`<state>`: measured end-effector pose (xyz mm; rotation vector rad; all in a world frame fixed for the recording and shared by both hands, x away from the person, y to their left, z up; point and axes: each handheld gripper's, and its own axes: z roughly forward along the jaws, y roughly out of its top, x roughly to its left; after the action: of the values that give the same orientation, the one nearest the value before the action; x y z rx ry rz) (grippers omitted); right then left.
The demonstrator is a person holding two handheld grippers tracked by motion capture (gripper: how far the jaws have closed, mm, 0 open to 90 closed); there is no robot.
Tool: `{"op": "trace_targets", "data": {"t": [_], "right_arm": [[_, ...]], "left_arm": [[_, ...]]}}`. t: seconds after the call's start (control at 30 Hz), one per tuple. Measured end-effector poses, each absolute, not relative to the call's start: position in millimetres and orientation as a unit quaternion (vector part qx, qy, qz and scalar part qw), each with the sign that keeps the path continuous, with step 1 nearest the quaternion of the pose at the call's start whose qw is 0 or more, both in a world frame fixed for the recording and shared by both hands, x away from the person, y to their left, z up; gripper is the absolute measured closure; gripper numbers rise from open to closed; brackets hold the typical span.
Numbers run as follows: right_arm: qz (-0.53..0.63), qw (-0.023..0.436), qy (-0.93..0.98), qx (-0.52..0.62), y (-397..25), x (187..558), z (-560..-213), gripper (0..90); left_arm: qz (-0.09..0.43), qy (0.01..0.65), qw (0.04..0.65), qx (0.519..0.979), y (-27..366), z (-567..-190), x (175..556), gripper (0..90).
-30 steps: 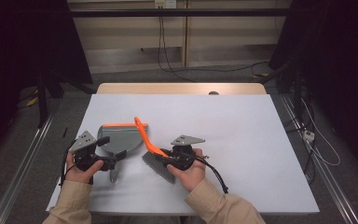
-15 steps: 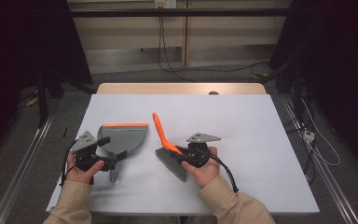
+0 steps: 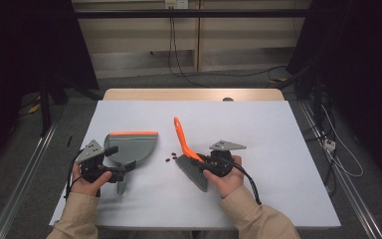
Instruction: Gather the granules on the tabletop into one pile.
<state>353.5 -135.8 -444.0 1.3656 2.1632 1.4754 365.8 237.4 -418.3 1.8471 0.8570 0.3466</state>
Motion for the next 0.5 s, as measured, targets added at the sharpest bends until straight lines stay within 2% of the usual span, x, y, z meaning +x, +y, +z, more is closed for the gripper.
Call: {"op": "trace_targets", "data": {"t": [0.5], "right_arm": [[0.507,0.105,0.712,0.474,-152,357,-438,70.8]], "left_arm": [[0.144,0.357,0.513,0.767,237,-418,366,6.7]]}}
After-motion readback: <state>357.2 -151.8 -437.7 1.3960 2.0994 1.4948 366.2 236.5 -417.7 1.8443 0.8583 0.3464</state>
